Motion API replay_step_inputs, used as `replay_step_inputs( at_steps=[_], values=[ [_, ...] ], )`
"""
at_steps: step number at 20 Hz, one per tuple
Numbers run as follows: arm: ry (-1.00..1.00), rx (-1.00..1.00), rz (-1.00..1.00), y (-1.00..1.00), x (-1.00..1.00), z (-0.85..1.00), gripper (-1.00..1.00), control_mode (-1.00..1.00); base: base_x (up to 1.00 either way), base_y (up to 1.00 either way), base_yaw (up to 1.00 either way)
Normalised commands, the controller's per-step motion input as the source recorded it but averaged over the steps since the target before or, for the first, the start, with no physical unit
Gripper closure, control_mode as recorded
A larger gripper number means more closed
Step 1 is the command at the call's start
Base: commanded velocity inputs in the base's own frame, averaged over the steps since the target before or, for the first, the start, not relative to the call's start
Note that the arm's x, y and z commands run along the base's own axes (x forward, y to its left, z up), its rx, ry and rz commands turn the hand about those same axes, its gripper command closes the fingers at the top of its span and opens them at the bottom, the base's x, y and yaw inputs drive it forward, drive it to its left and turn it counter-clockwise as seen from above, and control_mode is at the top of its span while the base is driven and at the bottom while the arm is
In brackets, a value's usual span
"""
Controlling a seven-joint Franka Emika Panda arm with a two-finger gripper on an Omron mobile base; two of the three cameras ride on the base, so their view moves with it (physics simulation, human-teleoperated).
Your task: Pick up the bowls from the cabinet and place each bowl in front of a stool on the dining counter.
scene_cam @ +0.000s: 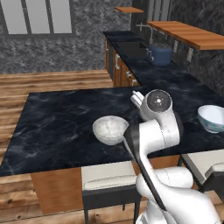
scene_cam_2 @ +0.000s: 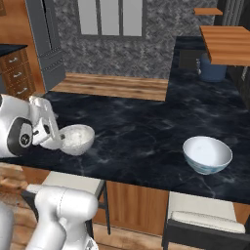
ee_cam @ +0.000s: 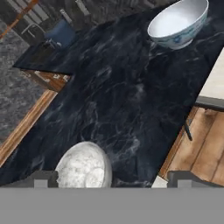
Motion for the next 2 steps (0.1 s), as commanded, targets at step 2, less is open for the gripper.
replay_step_inputs(
  at_steps=[2],
  values=[
    [-0.33,-0.06,-0.03,0.21,-0.99,0.62,-1.0,-1.0,0.0,0.0,0.0]
  ],
)
